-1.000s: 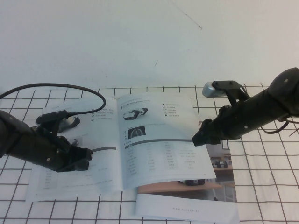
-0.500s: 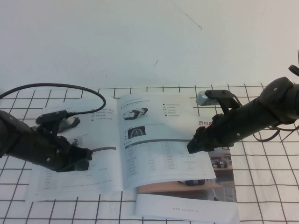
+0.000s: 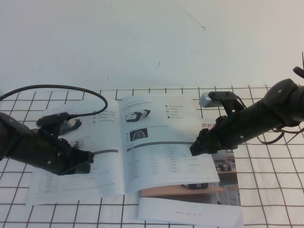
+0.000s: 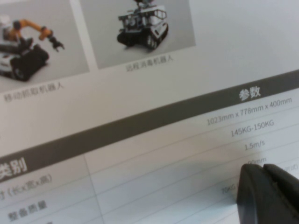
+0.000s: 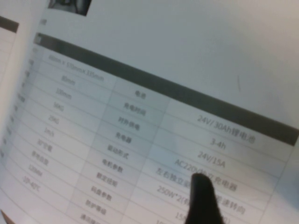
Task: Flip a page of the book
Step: Open the closed book
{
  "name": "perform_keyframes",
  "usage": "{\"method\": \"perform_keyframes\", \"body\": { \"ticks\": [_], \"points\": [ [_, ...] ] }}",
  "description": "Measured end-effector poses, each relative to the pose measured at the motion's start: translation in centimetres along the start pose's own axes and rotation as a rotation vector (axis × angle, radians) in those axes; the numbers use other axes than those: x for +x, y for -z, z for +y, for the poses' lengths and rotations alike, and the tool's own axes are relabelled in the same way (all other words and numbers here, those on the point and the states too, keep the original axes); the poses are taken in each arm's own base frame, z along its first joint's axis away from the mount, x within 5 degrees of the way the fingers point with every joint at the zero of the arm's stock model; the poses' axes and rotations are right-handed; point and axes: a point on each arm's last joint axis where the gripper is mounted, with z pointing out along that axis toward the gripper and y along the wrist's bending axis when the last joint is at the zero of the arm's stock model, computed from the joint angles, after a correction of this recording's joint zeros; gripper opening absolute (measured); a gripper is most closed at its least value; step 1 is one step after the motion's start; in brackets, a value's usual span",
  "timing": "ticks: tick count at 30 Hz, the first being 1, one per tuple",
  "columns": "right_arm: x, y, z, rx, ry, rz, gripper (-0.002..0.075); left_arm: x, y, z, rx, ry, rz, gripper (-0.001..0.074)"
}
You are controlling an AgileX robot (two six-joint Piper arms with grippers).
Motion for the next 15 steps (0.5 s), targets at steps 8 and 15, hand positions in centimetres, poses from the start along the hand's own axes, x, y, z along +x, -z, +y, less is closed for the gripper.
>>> {"method": "perform_keyframes", "body": {
  "ticks": [8,15],
  "points": [
    [-0.2,-0.11,0.19,-0.028,-0.009,-0.025,0.0435,0.0,0.0,0.0,0.0,0.0,0.0,-0.0003],
    [-0.68,-0.13,0.52,-0.064,0.004,-0.08,0.0435,0.0,0.0,0.0,0.0,0.0,0.0,-0.0003]
  ]
}}
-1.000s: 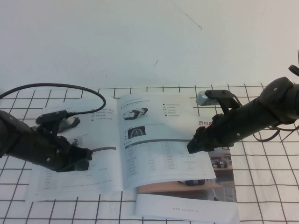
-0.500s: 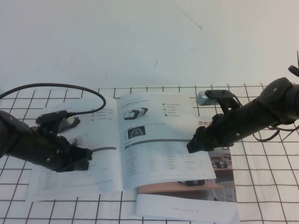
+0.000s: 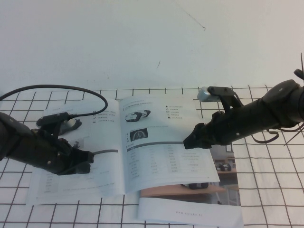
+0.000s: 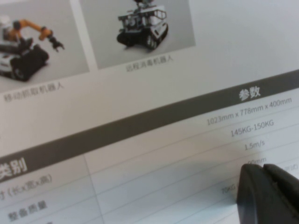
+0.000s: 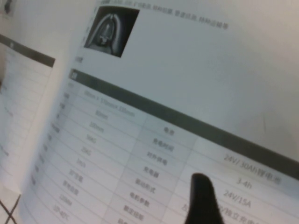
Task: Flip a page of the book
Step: Open the closed book
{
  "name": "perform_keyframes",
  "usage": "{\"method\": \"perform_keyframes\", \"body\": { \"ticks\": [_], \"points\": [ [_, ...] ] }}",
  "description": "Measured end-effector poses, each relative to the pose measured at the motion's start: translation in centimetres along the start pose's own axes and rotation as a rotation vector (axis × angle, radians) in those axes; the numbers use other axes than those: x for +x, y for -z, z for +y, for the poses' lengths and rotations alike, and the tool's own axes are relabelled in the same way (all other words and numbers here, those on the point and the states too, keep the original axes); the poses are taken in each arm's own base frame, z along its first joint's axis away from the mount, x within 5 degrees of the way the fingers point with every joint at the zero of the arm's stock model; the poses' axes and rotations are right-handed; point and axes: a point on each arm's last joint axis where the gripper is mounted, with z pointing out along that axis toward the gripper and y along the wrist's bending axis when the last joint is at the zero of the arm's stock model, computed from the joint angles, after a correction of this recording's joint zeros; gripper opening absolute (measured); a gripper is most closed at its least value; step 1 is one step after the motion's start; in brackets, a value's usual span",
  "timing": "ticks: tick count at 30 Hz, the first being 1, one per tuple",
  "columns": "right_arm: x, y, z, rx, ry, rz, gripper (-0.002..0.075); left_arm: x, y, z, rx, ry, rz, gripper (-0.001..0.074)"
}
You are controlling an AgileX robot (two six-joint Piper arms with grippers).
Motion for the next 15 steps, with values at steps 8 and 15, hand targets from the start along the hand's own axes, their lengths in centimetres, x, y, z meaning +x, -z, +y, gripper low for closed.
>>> {"method": "perform_keyframes", "body": {
  "ticks": [8,15],
  "points": [
    [-0.05,-0.03,-0.12,0.018,0.012,-0.005,0.0435,0.0,0.0,0.0,0.0,0.0,0.0,-0.0003],
    [0.57,0.03,-0.8,0.094,0.003,0.065,0.0435,0.0,0.0,0.0,0.0,-0.002,0.0,-0.0002]
  ]
}}
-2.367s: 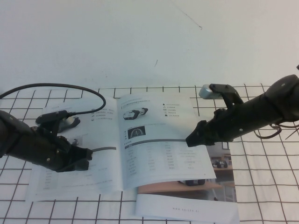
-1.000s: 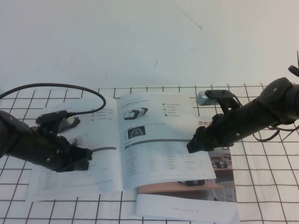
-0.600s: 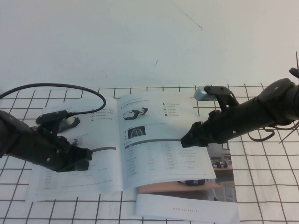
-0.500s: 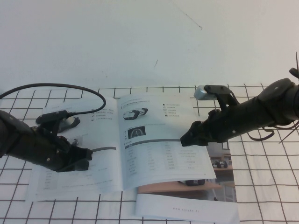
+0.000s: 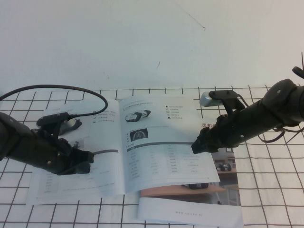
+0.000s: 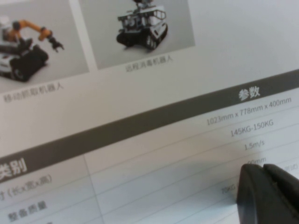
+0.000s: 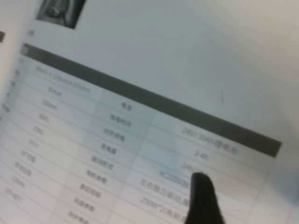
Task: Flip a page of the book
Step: Open the closed book
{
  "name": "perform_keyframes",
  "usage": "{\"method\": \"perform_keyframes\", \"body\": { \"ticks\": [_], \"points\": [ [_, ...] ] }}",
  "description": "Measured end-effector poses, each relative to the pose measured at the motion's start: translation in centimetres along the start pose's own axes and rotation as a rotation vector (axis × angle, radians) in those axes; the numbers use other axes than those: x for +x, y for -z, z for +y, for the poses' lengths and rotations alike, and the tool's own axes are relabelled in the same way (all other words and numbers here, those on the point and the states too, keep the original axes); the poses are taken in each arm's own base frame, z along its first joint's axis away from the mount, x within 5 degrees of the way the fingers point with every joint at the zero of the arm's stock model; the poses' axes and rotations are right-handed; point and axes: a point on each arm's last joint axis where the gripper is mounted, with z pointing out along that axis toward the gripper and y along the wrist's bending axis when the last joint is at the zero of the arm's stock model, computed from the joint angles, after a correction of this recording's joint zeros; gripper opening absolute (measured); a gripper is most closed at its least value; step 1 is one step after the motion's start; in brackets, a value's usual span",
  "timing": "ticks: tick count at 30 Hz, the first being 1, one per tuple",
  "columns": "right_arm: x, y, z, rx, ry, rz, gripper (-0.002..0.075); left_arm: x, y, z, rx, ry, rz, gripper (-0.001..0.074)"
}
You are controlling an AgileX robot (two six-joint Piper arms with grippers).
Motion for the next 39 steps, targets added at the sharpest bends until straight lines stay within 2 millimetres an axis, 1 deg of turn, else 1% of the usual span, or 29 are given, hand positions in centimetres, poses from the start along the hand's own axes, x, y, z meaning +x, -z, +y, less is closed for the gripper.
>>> {"method": "perform_keyframes", "body": {
  "ticks": [8,17,26,29,35,39],
  "points": [
    [0.0,0.0,0.0,0.004,-0.015,0.0,0.0435,0.0,0.0,0.0,0.0,-0.002,0.0,-0.0002],
    [-0.1,-0.7,-0.3,-0.052,-0.095,-0.02,0.0435,0.0,-0.1,0.0,0.0,-0.001,0.002,-0.0002],
    [-0.3,-0.6,-0.2,-0.067,-0.08,-0.04,0.0435,0.0,-0.1,0.1,0.0,0.0,0.004,-0.0002],
    [-0.5,-0.4,0.0,-0.072,-0.069,-0.052,0.0435,0.0,-0.1,0.1,0.0,0.0,0.004,-0.0002],
    [-0.8,0.4,1.0,-0.126,-0.052,-0.075,0.0435,0.0,-0.1,0.1,0.0,0.0,0.004,-0.0002],
    [-0.8,0.4,1.3,-0.16,-0.052,-0.076,0.0435,0.0,-0.1,0.1,0.0,0.0,0.004,-0.0002]
  ]
}}
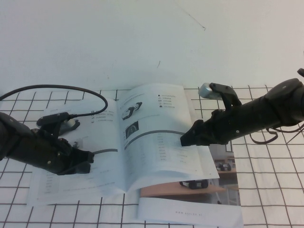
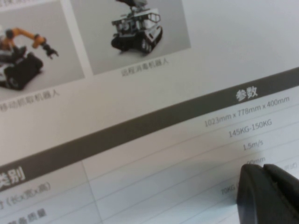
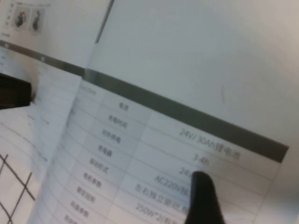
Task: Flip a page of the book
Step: Open the closed book
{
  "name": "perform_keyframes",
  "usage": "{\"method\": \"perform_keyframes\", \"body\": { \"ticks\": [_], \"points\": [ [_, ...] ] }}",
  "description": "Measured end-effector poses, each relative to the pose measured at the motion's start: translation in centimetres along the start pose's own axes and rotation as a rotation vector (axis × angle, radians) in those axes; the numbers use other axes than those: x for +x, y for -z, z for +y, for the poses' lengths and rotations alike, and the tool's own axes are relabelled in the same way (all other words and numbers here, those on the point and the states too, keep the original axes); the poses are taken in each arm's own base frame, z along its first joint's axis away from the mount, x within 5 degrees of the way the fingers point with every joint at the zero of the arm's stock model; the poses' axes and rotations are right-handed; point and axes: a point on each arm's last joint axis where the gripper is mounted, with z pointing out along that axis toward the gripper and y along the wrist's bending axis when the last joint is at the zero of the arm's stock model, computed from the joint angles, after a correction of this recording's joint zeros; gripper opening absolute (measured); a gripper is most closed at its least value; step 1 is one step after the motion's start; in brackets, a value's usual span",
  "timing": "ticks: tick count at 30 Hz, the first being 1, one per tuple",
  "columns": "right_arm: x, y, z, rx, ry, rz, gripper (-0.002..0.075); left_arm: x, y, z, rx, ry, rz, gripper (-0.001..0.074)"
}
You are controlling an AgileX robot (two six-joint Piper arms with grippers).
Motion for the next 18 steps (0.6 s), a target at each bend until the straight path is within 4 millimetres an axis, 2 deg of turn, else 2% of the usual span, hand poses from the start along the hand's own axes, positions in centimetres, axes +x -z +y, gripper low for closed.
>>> {"method": "perform_keyframes", "body": {
  "ticks": [12,18],
  "points": [
    [-1.2,0.4,2.6,-0.284,0.038,-0.137,0.0435,0.0,0.0,0.0,0.0,0.0,0.0,-0.0002],
    [-1.5,0.5,2.9,-0.32,0.037,-0.176,0.0435,-0.2,0.6,-0.2,-0.001,-0.008,-0.019,-0.0002]
  ]
}}
